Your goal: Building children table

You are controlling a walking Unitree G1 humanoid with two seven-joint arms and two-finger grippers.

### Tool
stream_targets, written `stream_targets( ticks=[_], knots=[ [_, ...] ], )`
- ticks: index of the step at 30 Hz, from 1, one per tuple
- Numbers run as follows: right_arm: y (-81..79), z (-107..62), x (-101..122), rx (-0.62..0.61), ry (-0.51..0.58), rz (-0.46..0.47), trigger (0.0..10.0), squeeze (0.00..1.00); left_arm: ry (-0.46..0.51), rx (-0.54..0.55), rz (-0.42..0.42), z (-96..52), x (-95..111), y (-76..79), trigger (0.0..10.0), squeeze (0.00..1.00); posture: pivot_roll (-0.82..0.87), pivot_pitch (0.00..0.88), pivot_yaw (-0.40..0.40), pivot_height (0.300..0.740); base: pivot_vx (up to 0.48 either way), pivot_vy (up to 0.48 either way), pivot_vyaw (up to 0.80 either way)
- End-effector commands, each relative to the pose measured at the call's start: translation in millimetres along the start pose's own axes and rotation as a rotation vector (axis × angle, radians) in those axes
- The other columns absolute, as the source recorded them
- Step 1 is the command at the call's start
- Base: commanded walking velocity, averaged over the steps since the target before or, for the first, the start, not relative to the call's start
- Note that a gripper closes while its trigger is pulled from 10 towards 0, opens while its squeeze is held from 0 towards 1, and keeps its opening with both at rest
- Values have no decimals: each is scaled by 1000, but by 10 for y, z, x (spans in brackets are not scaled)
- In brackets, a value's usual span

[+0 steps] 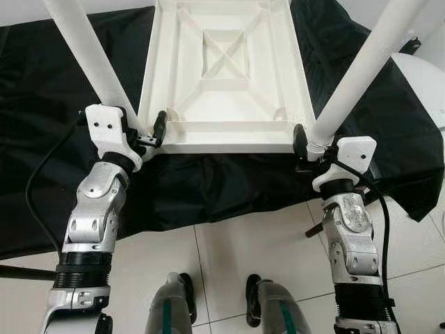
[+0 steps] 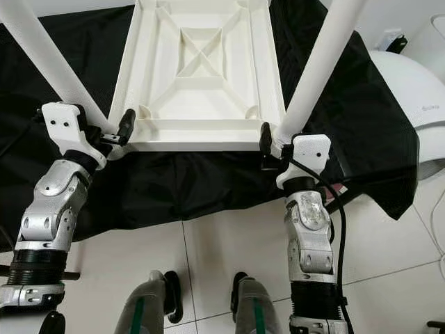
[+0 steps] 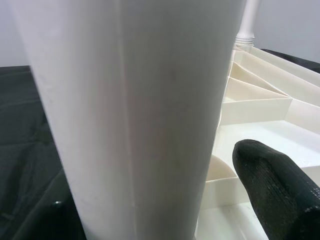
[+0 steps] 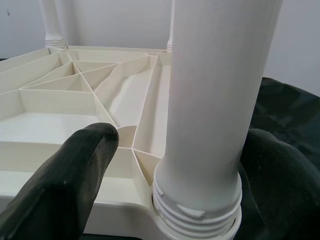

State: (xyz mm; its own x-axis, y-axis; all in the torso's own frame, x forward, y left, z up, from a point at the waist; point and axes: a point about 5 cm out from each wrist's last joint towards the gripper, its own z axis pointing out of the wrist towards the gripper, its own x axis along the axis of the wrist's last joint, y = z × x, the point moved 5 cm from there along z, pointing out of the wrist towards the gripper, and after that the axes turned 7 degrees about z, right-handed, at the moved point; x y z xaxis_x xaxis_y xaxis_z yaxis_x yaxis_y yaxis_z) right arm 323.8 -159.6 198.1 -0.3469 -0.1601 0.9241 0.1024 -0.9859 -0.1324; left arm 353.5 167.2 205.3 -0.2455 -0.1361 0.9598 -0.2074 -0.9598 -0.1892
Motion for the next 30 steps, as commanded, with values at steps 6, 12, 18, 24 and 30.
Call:
stream_targets(
  ticks=[6, 12, 18, 24, 30],
  knots=[
    [-7, -9, -106, 24, -47, 7, 10000, 0, -9, -26, -9, -31, -28, 79, 10000, 0, -67, 178, 4, 740, 0, 0, 0],
    [-3, 16, -116, 30, -49, 5, 10000, 0, -1, -47, -2, -23, -17, 130, 10000, 0, -66, 177, -5, 740, 0, 0, 0],
    [5, 29, -111, 30, -47, 0, 10000, 0, -5, -27, -11, -13, -26, 96, 10000, 0, -73, 172, 1, 740, 0, 0, 0],
    [21, 37, -131, 20, -59, 19, 10000, 0, -8, 18, -38, -8, -27, 16, 10000, 0, -75, 171, 7, 740, 0, 0, 0],
    [51, 61, -185, -7, -92, 53, 10000, 0, -11, 16, -45, -8, -27, 35, 10000, 0, -71, 173, 10, 740, 0, 0, 0]
  ],
)
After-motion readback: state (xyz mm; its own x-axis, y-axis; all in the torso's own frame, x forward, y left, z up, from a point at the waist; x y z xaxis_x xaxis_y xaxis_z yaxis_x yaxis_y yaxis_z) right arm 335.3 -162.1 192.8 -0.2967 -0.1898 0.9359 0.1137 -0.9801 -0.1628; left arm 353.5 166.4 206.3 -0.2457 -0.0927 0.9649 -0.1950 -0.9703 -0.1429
